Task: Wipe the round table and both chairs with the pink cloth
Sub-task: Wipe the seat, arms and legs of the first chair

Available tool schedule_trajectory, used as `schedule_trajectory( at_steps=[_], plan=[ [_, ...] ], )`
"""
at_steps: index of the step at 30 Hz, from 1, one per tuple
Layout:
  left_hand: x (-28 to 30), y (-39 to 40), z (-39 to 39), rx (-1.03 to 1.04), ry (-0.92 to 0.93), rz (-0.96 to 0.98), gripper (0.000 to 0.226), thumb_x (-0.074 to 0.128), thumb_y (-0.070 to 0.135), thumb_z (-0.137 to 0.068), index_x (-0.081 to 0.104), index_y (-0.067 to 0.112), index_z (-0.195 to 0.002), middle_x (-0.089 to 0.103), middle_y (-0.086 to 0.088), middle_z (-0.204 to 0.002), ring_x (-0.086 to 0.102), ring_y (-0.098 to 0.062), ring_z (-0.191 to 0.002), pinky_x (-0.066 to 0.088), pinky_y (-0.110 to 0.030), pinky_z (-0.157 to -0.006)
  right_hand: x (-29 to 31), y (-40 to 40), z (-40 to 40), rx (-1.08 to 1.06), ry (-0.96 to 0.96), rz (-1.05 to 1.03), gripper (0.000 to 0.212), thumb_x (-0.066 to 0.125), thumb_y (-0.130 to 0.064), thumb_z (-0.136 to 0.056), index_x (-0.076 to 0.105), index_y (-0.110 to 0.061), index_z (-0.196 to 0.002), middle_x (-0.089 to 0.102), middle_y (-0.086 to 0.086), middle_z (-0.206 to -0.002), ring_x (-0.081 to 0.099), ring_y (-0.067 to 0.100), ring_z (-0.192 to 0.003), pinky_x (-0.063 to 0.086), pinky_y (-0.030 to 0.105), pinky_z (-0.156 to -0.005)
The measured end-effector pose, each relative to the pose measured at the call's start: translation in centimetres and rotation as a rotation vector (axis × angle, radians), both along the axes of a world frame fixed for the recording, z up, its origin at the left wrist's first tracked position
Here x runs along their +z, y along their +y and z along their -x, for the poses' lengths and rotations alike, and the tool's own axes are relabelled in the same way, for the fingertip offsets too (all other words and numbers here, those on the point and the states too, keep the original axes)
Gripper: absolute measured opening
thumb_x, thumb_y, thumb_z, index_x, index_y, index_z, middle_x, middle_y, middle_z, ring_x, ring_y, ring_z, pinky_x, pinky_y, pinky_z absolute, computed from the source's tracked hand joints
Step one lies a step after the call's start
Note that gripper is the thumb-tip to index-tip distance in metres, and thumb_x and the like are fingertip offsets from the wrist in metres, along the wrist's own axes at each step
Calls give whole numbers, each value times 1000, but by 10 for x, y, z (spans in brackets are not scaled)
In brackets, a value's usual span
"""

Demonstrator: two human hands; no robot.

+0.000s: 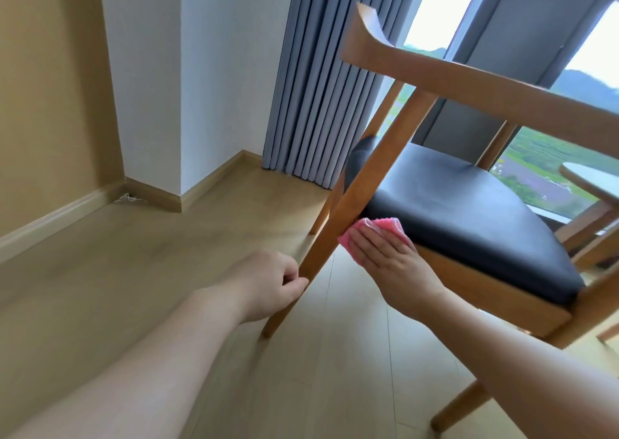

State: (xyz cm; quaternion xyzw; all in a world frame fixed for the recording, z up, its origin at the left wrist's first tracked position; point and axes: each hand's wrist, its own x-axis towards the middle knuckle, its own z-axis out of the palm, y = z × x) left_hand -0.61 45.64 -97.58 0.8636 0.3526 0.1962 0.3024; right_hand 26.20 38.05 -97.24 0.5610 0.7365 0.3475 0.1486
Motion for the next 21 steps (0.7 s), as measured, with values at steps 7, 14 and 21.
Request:
schedule_trajectory(
  at_steps=[7, 14, 21],
  plan=[
    [1, -4, -12, -25, -23, 12, 39, 56, 45, -89, 53, 24, -56, 52, 7, -54, 49, -12, -51, 47, -31, -53, 23, -6, 9, 92, -53, 10, 59, 49, -17, -89, 35, -7, -146, 36, 12, -151, 27, 31, -142, 17, 47, -118],
    [4, -5, -20, -21, -7, -15, 38, 53, 46, -90, 54, 26, -58, 54, 8, -56, 48, -7, -48, 39, -23, -48, 81, -18, 15, 174, -171, 1, 63, 44, -19, -89, 31, -10, -149, 32, 12, -154, 18, 36, -145, 10, 53, -116],
    [13, -6, -32, -47, -73, -122, 40, 52, 45, -89, 51, 17, -59, 47, 6, -52, 41, -7, -47, 39, -26, -49, 163, 3, 30, 197, -145, -173, 61, 39, -8, -85, 35, -7, -145, 33, 18, -152, 21, 37, -143, 17, 56, -115]
  ],
)
